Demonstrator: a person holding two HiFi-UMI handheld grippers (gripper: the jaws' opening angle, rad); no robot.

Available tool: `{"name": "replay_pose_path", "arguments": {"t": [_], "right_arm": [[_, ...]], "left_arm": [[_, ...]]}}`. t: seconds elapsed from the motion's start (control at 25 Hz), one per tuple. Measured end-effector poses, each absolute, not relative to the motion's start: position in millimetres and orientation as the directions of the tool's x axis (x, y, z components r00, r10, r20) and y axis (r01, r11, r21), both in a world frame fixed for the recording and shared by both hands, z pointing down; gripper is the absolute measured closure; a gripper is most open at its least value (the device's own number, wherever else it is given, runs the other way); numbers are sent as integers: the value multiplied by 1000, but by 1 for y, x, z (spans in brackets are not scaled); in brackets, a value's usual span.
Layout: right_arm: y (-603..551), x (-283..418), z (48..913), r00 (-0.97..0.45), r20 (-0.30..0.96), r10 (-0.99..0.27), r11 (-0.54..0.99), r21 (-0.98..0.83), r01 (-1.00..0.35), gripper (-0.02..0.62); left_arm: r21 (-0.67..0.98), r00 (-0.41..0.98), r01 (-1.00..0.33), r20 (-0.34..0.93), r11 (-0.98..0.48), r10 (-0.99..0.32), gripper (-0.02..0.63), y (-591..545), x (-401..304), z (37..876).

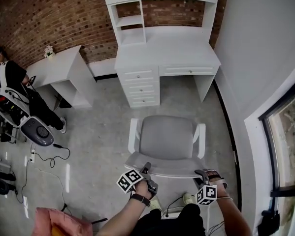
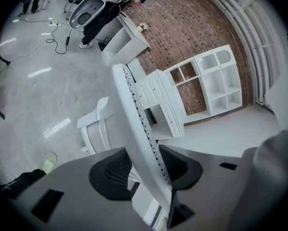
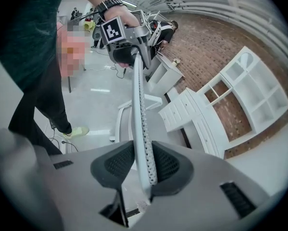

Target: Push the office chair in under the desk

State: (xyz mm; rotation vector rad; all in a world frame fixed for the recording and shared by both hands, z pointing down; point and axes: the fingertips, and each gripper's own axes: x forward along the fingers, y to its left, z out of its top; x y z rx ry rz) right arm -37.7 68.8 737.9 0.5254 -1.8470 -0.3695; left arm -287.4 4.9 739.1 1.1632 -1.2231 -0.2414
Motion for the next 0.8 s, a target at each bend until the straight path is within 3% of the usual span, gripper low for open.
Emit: {"name": "replay_pose_path", "arguments": {"t": [0.8], "right_arm": [[9, 75, 744, -278, 799, -534, 845, 490, -215, 485]], "left_arm": [[806, 446, -376, 591, 458, -673, 451, -52, -169, 743]]}}
